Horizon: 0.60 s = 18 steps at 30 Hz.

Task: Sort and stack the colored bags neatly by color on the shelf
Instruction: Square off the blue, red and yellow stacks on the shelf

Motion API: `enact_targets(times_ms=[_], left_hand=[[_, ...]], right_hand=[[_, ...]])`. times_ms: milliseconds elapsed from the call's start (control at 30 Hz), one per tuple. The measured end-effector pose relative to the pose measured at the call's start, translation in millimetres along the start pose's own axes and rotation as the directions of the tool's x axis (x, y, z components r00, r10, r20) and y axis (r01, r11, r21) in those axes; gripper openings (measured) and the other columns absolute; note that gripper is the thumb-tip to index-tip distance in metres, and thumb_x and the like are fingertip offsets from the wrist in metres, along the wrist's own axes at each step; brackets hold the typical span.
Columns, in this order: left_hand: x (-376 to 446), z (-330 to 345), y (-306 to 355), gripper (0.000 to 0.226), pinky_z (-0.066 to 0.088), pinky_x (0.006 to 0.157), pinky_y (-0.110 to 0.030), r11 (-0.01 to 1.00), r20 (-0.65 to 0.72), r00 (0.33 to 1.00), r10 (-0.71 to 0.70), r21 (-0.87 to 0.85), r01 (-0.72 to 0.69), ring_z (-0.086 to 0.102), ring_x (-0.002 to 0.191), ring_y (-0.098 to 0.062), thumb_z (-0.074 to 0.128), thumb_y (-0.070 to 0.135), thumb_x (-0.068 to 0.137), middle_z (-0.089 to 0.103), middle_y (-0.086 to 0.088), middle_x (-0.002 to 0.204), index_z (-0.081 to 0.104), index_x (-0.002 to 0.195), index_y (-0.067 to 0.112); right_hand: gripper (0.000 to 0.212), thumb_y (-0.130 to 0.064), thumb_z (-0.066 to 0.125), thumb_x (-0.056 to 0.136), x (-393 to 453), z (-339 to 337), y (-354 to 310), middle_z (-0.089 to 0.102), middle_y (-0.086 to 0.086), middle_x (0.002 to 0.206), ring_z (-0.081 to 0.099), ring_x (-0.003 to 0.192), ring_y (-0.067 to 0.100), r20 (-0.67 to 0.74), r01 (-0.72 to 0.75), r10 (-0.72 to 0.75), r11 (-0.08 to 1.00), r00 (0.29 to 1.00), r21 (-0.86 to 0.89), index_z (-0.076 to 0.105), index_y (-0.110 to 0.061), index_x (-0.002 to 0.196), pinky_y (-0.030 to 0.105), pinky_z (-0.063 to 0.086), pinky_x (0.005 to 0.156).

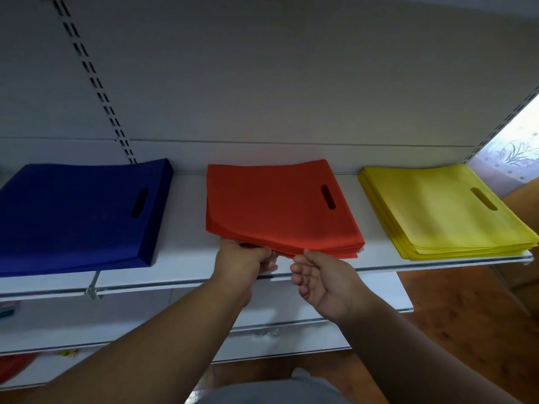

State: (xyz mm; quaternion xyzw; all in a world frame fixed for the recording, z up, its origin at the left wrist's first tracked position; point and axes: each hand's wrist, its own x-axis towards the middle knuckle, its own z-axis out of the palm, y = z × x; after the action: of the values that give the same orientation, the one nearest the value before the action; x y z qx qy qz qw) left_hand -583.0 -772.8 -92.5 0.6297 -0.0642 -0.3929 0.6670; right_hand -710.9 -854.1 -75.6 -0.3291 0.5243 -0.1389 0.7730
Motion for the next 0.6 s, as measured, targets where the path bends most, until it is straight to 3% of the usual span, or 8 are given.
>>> enact_targets(times_ms=[267, 600], left_hand=[[0.9, -1.1, -1.1, 0.042, 0.061, 0.074, -0.049, 1.0, -0.001, 1.0, -0.002, -0.007, 0.002, 0.073, 0.08, -0.035, 0.059, -0.019, 0.082, 0.07, -0.023, 0.091, 0.05, 0.11, 0.011], [0.4, -3.5, -1.7, 0.04, 0.061, 0.068, -0.045, 1.0, 0.017, 1.0, 0.002, 0.001, -0.002, 0.073, 0.081, -0.036, 0.063, -0.013, 0.083, 0.071, -0.026, 0.09, 0.05, 0.116, 0.007]], right_hand=[[0.03, -0.023, 0.051, 0.1, 4.8, 13.0, 2.4, 0.07, 0.01, 0.069, 0.062, 0.048, 0.015, -0.027, -0.081, 0.09, 0.968, 0.996, 0.236, 0.062, 0.005, 0.106, 0.019, 0.044, 0.042], [0.018, -0.023, 0.059, 0.097, 7.4, 25.8, -2.9, 0.066, 0.005, 0.064, 0.06, 0.045, 0.011, -0.174, 0.055, -0.005, 0.958, 0.985, 0.282, 0.062, -0.006, 0.093, 0.019, 0.045, 0.042]])
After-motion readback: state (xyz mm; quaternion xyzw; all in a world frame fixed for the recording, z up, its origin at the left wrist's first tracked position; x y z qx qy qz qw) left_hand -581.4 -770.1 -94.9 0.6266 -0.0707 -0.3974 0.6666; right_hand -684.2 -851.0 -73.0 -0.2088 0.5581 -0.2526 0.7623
